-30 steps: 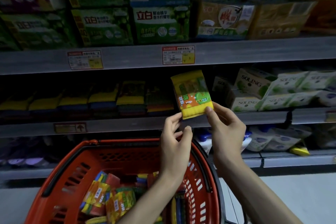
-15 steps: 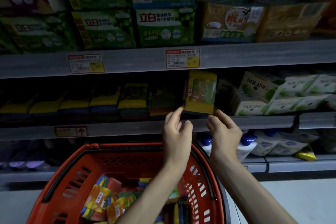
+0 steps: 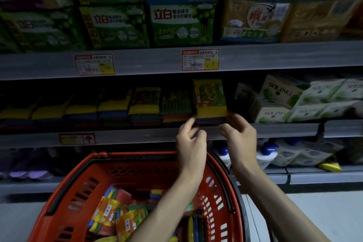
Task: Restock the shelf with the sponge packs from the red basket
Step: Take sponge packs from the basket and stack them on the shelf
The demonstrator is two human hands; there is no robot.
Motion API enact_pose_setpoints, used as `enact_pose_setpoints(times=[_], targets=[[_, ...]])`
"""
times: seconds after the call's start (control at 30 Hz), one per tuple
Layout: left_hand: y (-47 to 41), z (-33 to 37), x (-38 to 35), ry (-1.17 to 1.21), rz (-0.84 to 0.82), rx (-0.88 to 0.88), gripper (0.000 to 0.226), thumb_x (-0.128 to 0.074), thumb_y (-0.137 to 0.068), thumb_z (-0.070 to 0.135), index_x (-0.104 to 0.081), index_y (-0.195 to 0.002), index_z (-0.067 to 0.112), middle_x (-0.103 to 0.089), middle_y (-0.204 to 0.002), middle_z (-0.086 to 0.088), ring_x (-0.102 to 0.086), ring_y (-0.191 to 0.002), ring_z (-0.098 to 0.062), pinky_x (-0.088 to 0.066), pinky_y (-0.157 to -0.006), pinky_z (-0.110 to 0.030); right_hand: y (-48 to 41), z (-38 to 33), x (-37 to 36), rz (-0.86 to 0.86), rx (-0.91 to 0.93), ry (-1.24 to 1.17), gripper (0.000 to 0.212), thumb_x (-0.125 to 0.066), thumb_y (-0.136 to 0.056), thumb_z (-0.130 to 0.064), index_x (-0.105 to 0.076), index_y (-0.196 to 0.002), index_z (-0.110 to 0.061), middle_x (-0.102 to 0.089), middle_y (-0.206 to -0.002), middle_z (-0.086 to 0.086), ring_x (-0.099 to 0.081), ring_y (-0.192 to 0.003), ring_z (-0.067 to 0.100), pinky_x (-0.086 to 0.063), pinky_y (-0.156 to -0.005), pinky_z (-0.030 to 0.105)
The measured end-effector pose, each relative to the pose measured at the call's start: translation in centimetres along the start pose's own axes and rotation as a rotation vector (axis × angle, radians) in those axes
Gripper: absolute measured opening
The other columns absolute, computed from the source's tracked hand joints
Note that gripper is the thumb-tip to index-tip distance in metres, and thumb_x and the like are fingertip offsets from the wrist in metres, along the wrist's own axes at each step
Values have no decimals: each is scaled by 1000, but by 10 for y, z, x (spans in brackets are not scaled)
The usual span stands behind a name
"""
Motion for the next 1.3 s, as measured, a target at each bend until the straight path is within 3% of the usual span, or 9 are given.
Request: enact_pose_setpoints(times=[0.1, 0.3, 0.43, 0.5, 0.67, 0.9, 1.03, 1.2, 1.3], targets=[[-1, 2, -1, 0, 25, 5, 49, -57, -101, 11, -52, -148, 23, -67, -130, -2, -63, -105, 1, -44, -70, 3, -5, -5, -1, -35, 31, 28, 39, -59, -74, -23, -74, -110, -21, -77, -104, -3, -71, -102, 16, -55, -97, 50], [-4, 8, -2, 10, 72, 14, 46, -58, -100, 15, -54, -145, 24, -68, -126, 0, -65, -99, 1, -47, -66, -4, -11, -1, -1, -59, 17, 46, 34, -61, -74, -24, -73, -106, -21, -78, -99, -3, -72, -98, 17, -56, -96, 52], [-5, 11, -6, -12, 36, 17, 47, -58, -101, 17, -51, -147, 24, -62, -115, 18, -60, -85, 19, -43, -63, -2, -11, -2, -1, -69, 33, 59, 39, -62, -75, -27, -72, -112, -20, -77, -104, -2, -71, -102, 17, -55, -96, 52], [-4, 12, -8, -30, 19, 16, 49, -58, -101, 16, -50, -149, 21, -57, -125, 18, -56, -80, 27, -42, -62, 1, -10, -3, 1, -70, 38, 66, 41, -62, -76, -28, -71, -115, -21, -76, -107, -3, -70, -105, 17, -54, -98, 51], [-4, 12, -5, -21, 59, 23, 48, -60, -100, 18, -52, -148, 23, -64, -125, 7, -58, -87, 12, -41, -64, -3, -7, -7, 4, -93, 51, 58, 29, -64, -84, -17, -69, -109, -32, -74, -105, -14, -68, -105, 9, -54, -101, 45], [-6, 10, 1, -4, 122, -4, 40, -59, -100, 17, -60, -139, 24, -69, -123, 0, -66, -99, -3, -47, -74, -15, -7, -6, 4, -138, 66, 54, 37, -66, -88, -6, -65, -102, -40, -71, -102, -24, -66, -104, -3, -53, -100, 33], [-6, 11, 3, -19, 118, -17, 36, -59, -99, 18, -62, -134, 28, -72, -114, -1, -67, -94, -4, -47, -73, -18, -7, -8, 6, -199, 82, 76, 40, -65, -88, -3, -66, -104, -39, -71, -104, -23, -64, -101, -9, -51, -94, 25], [-6, 12, 7, -35, 115, -32, 37, -60, -99, 17, -61, -135, 27, -72, -108, 2, -66, -84, 1, -46, -66, -10, -7, -7, 8, -208, 98, 104, 46, -65, -79, -11, -65, -122, -27, -72, -115, -9, -65, -109, 7, -53, -98, 34], [-3, 14, 10, -36, 89, -49, 37, -61, -99, 13, -61, -134, 23, -71, -102, 6, -64, -74, 12, -47, -60, -6, -6, -7, 10, -193, 83, 102, 55, -63, -73, -18, -63, -128, -22, -71, -116, -9, -66, -108, 4, -54, -96, 32]])
Point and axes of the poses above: each hand's wrist, its own y-axis away from the middle knuckle, its own x-axis out of the back of the hand, z = x × y, the point moved 5 cm from there along -y, towards the middle knuckle
